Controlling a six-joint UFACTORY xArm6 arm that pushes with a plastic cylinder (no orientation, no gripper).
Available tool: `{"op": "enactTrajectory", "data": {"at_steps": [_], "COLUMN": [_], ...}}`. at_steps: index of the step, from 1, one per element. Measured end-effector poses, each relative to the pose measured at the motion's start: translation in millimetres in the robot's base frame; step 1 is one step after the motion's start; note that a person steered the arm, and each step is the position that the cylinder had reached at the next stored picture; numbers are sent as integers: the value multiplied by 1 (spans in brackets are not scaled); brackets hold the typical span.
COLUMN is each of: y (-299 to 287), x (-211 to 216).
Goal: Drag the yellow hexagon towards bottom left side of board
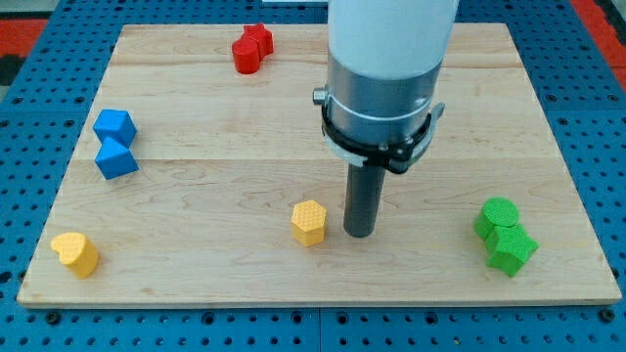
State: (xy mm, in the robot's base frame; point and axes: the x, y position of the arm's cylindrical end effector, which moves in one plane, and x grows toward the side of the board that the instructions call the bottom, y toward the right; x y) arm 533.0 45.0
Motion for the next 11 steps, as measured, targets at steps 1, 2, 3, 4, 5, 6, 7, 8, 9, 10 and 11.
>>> {"op": "enactTrajectory", "data": {"at_steps": [1,2,3,4,5,6,7,8,9,10,11], "y": [-42,-105,-130,-123,-117,-142,-174,-195,-171,-159,-205], "x": [-2,-6,-8,-26,-36,0,7,7,8,33,44]}}
